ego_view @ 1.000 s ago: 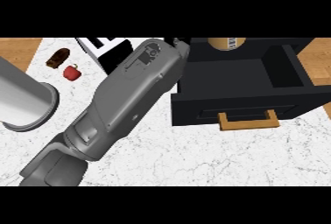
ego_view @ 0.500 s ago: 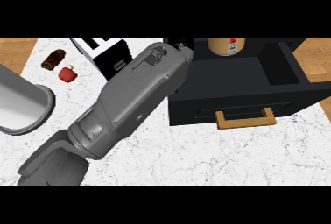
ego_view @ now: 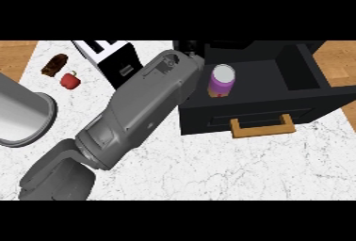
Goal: Pick up the can, place it into the drawer and close the drawer
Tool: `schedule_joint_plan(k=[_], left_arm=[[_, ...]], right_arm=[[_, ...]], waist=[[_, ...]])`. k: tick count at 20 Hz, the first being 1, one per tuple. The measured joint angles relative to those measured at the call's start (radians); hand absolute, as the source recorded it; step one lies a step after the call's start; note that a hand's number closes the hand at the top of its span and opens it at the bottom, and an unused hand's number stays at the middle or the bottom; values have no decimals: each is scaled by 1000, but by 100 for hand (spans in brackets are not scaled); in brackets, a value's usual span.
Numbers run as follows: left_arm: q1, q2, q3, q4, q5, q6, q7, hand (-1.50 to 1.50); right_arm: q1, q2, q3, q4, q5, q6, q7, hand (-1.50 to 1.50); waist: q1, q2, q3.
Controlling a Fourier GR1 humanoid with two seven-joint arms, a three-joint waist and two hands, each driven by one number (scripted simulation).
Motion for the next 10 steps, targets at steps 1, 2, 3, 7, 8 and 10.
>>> schedule_joint_plan(k=[1, 2, 3, 7, 8, 10], left_arm=[[-2, 0, -10, -1, 10, 7, 4, -150], [-2, 0, -13, 3, 19, 10, -2, -150], [3, 0, -20, 5, 27, 15, -10, -150], [7, 0, -51, -2, 59, 47, -28, -150], [13, 0, -52, -1, 67, 46, -37, -150], [11, 0, -55, 3, 84, 49, -47, -150]], right_arm=[[-2, -1, -4, 5, 1, 2, -5, -150], [-9, -2, -4, -3, -3, -10, 4, -150], [-12, -1, 2, -5, 0, -9, 6, -150], [-23, -4, -4, 18, 9, 0, -10, -150], [-21, -2, -4, 14, 6, -1, -6, -150], [-25, -14, -12, 13, -10, -5, 3, -150]], waist=[[-2, 0, 0], [-3, 1, 0], [-4, 1, 0], [-6, 2, 0], [-2, 1, 0], [-5, 1, 0]])
